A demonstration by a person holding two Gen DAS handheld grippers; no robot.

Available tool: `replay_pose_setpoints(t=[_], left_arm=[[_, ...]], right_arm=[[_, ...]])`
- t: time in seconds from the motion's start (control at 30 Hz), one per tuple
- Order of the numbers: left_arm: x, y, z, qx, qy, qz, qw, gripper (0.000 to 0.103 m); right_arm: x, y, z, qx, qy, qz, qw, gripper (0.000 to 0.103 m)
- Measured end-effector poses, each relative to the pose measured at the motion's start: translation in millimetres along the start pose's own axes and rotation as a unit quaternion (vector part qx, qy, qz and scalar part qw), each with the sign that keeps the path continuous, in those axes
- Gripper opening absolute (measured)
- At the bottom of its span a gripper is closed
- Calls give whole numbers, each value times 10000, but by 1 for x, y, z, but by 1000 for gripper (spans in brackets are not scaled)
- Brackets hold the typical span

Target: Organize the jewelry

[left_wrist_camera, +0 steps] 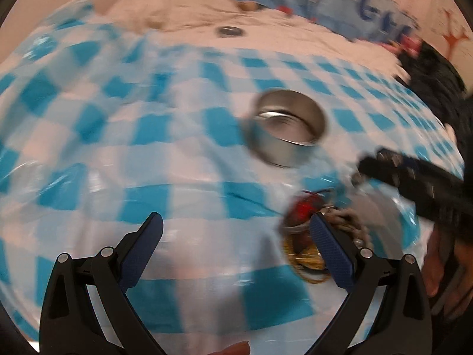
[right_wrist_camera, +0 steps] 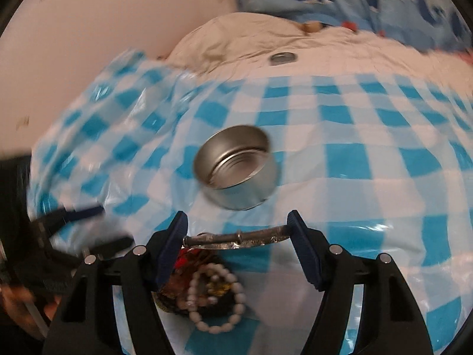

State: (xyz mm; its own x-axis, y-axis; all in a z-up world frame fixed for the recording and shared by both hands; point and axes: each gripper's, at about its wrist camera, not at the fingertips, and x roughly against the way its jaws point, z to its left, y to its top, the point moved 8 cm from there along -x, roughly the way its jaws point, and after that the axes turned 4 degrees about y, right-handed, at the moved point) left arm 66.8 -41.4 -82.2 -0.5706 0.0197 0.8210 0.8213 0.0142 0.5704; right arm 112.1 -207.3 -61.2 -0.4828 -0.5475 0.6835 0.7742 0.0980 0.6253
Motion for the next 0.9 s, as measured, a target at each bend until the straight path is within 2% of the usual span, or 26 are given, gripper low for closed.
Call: replay_pose_setpoints(t=[0.07,0.23,0.5,0.57,0.63,0.7,0.9], left_arm=[[-5,-1,-16,-205,-76,19,9998,95],[-16,-2,-38,-260,-375,143,9989,95],[-34,-5,-61,-519,-434,292,9973,95],[-36,-6,-60,-439,-469,326,9974,94],[-39,-6,-55,-263,-562,409,9972,69],[-43,-7,-51,88,-972,597,9934,54],[-35,-6,-53,46,-1043,495,9933,52]], right_arm=[[0,0,-8,-184,30,20,9998,67],[6,2,-14,-289,178,-31,9994,67],[1,-2,-15,-372,316,68,9988,67],[1,-2,-15,-381,332,70,9987,67],[1,-2,-15,-387,331,67,9987,67],[1,-2,-15,-398,335,70,9986,67],[2,-1,-16,-392,347,46,9986,67]])
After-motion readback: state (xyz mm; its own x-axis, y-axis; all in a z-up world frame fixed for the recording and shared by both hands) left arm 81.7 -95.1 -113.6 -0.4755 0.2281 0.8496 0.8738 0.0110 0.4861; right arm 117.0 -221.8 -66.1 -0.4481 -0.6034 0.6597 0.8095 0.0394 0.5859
